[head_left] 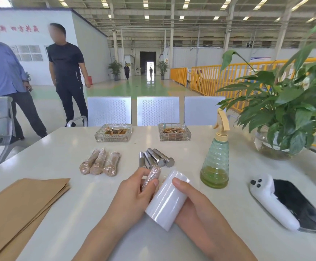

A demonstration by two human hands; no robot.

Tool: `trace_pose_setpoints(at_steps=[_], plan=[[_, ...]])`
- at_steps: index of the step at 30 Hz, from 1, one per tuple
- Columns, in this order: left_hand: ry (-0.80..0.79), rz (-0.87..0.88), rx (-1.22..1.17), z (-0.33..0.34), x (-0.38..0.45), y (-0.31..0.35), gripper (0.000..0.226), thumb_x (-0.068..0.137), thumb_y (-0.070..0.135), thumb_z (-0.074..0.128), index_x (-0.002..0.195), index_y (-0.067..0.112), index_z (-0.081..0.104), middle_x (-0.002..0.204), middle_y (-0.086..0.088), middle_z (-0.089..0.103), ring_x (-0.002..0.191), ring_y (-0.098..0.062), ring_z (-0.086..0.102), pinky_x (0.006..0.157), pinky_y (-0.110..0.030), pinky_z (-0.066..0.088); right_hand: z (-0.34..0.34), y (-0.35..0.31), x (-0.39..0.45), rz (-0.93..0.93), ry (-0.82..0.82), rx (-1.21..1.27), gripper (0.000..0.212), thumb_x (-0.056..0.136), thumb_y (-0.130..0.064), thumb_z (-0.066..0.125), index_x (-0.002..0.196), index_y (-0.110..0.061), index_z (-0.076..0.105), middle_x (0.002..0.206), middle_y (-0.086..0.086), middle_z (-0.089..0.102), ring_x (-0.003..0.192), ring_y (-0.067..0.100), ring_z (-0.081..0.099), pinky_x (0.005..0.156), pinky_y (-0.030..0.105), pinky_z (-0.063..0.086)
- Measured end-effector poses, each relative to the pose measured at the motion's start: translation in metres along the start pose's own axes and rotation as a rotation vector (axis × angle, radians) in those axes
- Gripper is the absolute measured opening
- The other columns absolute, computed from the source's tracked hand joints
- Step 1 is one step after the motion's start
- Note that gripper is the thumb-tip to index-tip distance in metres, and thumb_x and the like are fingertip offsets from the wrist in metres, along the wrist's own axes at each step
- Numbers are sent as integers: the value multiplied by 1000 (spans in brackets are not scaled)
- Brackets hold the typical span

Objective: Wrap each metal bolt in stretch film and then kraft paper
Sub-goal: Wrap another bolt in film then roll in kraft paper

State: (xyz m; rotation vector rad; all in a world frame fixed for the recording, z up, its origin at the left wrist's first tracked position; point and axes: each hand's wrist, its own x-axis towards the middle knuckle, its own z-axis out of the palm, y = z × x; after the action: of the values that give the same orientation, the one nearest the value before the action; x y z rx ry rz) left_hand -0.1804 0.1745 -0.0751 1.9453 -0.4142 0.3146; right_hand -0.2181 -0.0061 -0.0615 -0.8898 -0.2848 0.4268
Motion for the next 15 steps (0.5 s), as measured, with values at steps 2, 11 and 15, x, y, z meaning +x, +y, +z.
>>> trace_pose_setpoints(at_steps=[2,11,15], plan=[[6,10,49,1,0,0,6,102,32,59,106,30,62,63,0,62,54,-7,45,52,-24,35,-2,0,1,7,4,19,46,101,-32,63,136,-3,64,145,25,57,138,37,53,117,48,40],[8,-115,25,1,-1,6,33,107,33,43,80,20,57,61,7,56,59,-11,50,62,-37,42,-2,3,0,2,194,-47,56,92,-35,72,138,-5,60,133,23,67,125,35,65,108,53,50],[-75,-104,-37,-3,-2,6,23,107,29,48,95,19,65,75,-7,63,66,-19,55,70,-41,47,4,1,-1,-3,227,-128,53,88,-36,67,133,-9,63,126,17,72,120,30,68,106,52,52]])
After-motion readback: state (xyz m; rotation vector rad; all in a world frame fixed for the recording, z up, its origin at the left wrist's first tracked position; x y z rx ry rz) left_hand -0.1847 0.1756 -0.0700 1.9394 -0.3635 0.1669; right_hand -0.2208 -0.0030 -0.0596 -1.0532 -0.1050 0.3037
